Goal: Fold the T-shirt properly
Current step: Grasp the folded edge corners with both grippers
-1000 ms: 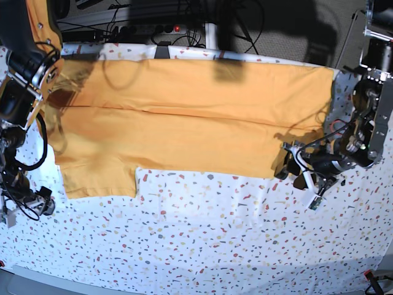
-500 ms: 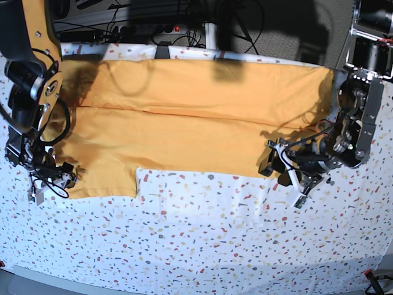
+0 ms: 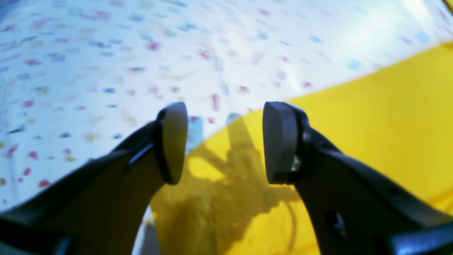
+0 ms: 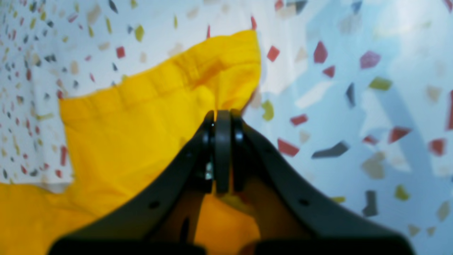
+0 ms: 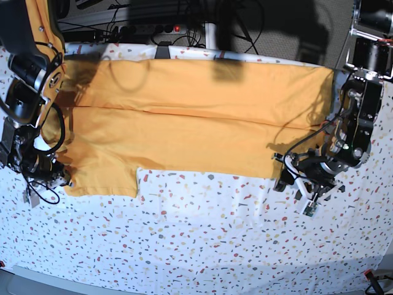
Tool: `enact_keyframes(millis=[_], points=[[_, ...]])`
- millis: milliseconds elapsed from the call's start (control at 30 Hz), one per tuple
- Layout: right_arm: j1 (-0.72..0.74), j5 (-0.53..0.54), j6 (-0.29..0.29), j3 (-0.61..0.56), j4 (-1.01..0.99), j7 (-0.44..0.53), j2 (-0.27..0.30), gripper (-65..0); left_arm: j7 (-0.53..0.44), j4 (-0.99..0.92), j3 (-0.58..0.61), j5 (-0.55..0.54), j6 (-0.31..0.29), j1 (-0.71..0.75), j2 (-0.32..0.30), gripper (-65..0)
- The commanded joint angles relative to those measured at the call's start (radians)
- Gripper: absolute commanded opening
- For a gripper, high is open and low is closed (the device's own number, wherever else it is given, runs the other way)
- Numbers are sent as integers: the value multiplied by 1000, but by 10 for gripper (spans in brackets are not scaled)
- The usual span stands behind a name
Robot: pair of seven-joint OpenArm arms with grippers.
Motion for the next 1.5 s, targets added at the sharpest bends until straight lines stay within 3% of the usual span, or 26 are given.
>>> enact_keyframes(millis=[0,133,267,500,700,767,867,1133,1300,1467], points=[[32,31,13,0,33,4,18,-650,-40,14,-9,0,1,-24,-8,-319],[32,55,13,0,49,-18,18,-650,-58,-47,-9,0,3,-50,-8,-319],[30,55,13,0,49,-18,18,-650,-41,-252,-9,-58,1,-138,-8,-319],[30,58,13,0,49,-13,18,-650,101,-504,-9,-239,-153,-252,-8,-320],[30,59,13,0,49,-12,18,-650,150,-510,-9,-238,-159,-245,-5,-349],[30,59,13,0,49,-13,18,-650,150,-510,-9,-238,-158,-246,-5,-432],[30,59,13,0,49,-13,19,-650,145,-505,-9,-239,-157,-255,-5,-650],[30,60,13,0,49,-13,19,-650,177,-459,-9,-264,-157,-285,-6,-650],[29,159,13,0,82,-51,24,-650,303,-384,-9,-345,-158,-285,-6,-650],[-20,309,13,0,259,-172,24,-650,405,-267,-9,-367,-158,-277,-27,-650]])
